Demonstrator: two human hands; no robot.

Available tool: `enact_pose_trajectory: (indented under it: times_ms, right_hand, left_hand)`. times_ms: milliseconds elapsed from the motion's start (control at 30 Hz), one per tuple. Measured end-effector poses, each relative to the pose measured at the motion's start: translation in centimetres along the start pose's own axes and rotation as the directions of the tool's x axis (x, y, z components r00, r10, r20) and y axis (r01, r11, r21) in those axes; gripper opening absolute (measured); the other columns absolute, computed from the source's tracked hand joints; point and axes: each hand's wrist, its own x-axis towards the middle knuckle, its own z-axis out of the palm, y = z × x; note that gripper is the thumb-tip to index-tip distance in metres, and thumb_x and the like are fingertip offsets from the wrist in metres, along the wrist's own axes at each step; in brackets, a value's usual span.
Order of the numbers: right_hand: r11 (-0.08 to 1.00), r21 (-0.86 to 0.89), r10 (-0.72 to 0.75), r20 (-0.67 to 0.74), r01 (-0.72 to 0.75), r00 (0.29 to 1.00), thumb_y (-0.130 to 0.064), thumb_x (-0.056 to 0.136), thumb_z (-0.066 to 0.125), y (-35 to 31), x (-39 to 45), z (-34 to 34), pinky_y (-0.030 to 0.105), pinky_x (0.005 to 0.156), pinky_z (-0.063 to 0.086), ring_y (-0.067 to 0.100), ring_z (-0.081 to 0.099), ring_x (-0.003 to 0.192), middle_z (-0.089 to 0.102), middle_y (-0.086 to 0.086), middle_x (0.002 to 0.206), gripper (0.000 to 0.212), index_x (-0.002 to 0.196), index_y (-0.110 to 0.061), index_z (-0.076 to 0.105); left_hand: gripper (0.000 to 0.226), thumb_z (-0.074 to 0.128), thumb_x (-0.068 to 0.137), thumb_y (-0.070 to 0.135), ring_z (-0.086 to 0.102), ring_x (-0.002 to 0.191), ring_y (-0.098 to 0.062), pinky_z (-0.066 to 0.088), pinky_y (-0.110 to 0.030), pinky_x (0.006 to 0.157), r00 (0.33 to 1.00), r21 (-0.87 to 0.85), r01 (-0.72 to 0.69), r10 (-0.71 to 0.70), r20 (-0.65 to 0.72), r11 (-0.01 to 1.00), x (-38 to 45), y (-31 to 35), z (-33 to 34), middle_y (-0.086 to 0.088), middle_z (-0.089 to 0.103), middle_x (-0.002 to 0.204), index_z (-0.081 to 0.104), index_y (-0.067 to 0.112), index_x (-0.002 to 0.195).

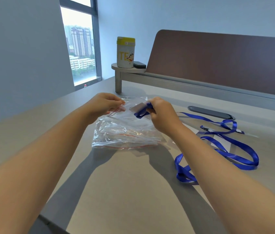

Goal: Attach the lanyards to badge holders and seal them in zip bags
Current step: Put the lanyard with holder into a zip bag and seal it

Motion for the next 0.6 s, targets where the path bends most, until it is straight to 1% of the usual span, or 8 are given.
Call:
enact_pose_trajectory:
  times_ms: [67, 100, 167, 233, 267, 333, 467, 600]
  right_hand:
    - [0.999, 0.016, 0.028, -0.011, -0.028, 1.0, -0.002, 0.093, 0.04, 0.1, 0.2, -0.4, 0.028, 0.08, 0.04, 0.029, 0.054, 0.101, 0.058, 0.016, 0.116, 0.026, 0.112, -0.004, 0.057]
    - [0.999, 0.032, 0.043, -0.021, -0.042, 0.999, -0.002, 0.093, 0.039, 0.2, 0.3, -0.7, 0.028, 0.08, 0.04, 0.029, 0.054, 0.1, 0.059, 0.016, 0.115, 0.025, 0.111, -0.004, 0.057]
    - [0.993, 0.08, 0.085, -0.039, -0.081, 0.996, -0.002, 0.093, 0.039, 0.5, 0.4, -0.9, 0.028, 0.078, 0.039, 0.026, 0.053, 0.093, 0.061, 0.017, 0.113, 0.025, 0.11, -0.003, 0.057]
    - [0.982, 0.142, 0.13, -0.035, -0.124, 0.991, -0.001, 0.093, 0.039, 0.7, 0.5, -1.0, 0.025, 0.074, 0.036, 0.02, 0.047, 0.087, 0.061, 0.017, 0.111, 0.025, 0.111, -0.003, 0.056]
    - [0.975, 0.171, 0.149, -0.031, -0.141, 0.988, 0.0, 0.093, 0.039, 0.8, 0.5, -1.1, 0.024, 0.074, 0.035, 0.018, 0.046, 0.087, 0.061, 0.017, 0.11, 0.025, 0.111, -0.004, 0.056]
    - [0.961, 0.22, 0.176, -0.012, -0.169, 0.984, 0.001, 0.092, 0.039, 0.9, 0.4, -1.2, 0.025, 0.074, 0.035, 0.018, 0.046, 0.088, 0.061, 0.017, 0.111, 0.025, 0.11, -0.004, 0.056]
    - [0.965, 0.197, 0.163, 0.06, -0.172, 0.985, 0.003, 0.092, 0.04, 0.9, 0.3, -1.7, 0.028, 0.078, 0.039, 0.02, 0.049, 0.092, 0.061, 0.016, 0.113, 0.026, 0.112, -0.003, 0.055]
    - [0.987, 0.091, 0.12, 0.133, -0.133, 0.984, 0.003, 0.09, 0.044, 0.4, 0.7, -2.2, 0.034, 0.083, 0.045, 0.029, 0.054, 0.1, 0.059, 0.016, 0.113, 0.026, 0.113, -0.007, 0.052]
  left_hand:
    - [0.006, 0.058, 0.087, 0.015, 0.056, 0.088, -0.013, 0.04, -0.022, 0.081, 0.993, -0.048, 0.026, -0.02, 0.12, 0.999, -0.4, 0.2, -0.3, 0.0, 0.061, 0.091, 0.058, 0.017, 0.092]
    - [0.02, 0.065, 0.08, 0.014, 0.056, 0.099, -0.016, 0.04, -0.026, 0.091, 0.984, -0.058, 0.033, -0.022, 0.179, 0.998, -0.6, 0.3, -0.4, -0.001, 0.061, 0.101, 0.056, 0.022, 0.097]
    - [0.056, 0.069, 0.072, 0.004, 0.048, 0.12, -0.024, 0.031, -0.036, 0.106, 0.97, -0.053, 0.029, -0.016, 0.243, 0.998, -0.6, 0.2, -0.4, -0.005, 0.055, 0.121, 0.047, 0.024, 0.119]
    - [0.074, 0.061, 0.077, -0.012, 0.043, 0.128, -0.027, 0.033, -0.036, 0.105, 0.974, 0.026, -0.022, 0.016, 0.228, 0.999, -0.6, 0.2, 0.3, -0.011, 0.049, 0.134, 0.031, 0.02, 0.137]
    - [0.075, 0.056, 0.079, -0.016, 0.046, 0.126, -0.026, 0.037, -0.034, 0.1, 0.979, 0.09, -0.061, 0.042, 0.202, 0.994, -0.5, 0.2, 0.6, -0.011, 0.048, 0.138, 0.028, 0.018, 0.14]
    - [0.064, 0.052, 0.082, -0.015, 0.055, 0.11, -0.021, 0.041, -0.027, 0.089, 0.984, 0.151, -0.14, 0.12, 0.133, 0.979, -0.3, 0.3, 0.9, -0.013, 0.053, 0.133, 0.035, 0.013, 0.137]
    - [0.03, 0.057, 0.085, 0.001, 0.063, 0.077, -0.007, 0.049, -0.004, 0.066, 0.98, 0.063, -0.198, 0.2, -0.022, 0.978, 0.1, 0.4, 0.5, -0.009, 0.065, 0.102, 0.059, 0.001, 0.114]
    - [0.017, 0.05, 0.09, 0.007, 0.066, 0.056, 0.004, 0.052, -0.008, 0.065, 0.983, -0.06, -0.184, 0.182, -0.034, 0.981, 0.5, 0.9, 0.5, 0.001, 0.064, 0.081, 0.062, 0.001, 0.1]
